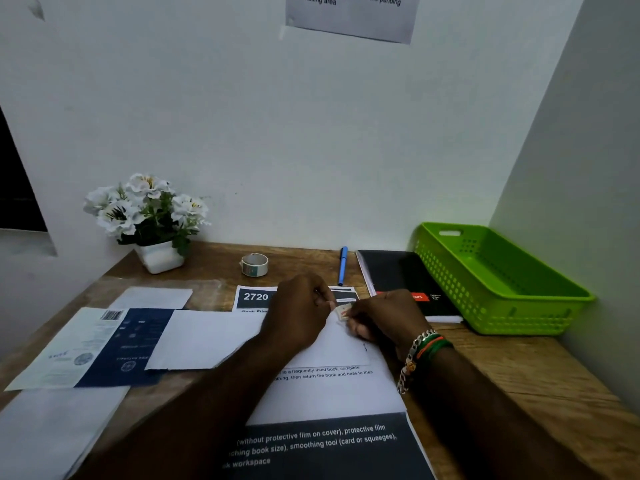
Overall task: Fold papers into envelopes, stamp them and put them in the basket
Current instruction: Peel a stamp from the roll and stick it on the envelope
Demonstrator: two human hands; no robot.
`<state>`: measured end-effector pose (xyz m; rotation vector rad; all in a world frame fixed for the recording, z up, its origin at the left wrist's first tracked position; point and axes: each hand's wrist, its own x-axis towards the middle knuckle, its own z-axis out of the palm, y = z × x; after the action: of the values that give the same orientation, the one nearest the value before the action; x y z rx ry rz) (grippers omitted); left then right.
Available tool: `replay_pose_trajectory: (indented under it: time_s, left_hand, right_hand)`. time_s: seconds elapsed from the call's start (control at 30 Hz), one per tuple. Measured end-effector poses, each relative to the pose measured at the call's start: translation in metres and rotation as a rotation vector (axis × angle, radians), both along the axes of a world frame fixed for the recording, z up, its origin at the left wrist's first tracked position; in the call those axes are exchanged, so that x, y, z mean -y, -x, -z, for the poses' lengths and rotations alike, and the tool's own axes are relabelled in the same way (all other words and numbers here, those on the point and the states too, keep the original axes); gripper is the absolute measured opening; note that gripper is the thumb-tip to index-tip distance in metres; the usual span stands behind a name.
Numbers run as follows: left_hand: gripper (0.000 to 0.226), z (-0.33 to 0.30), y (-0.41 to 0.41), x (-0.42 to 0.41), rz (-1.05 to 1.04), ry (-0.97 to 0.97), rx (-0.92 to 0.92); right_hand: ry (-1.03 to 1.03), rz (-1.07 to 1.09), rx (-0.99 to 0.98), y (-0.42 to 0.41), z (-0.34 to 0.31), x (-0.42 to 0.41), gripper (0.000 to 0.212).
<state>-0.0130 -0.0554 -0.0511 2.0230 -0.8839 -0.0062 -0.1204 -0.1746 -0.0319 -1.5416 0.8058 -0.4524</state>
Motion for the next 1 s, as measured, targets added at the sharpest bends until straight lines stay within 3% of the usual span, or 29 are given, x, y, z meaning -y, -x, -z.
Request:
replay_pose_trajectory:
  time_s: [1.0]
  left_hand:
    - [0.01, 0.0014, 0.0039, 0.0083, -0.091, -0.167, 0.087]
  right_hand:
    - [0.042, 0.02, -0.09, -0.0048, -0.0042, -0.0056, 0.014]
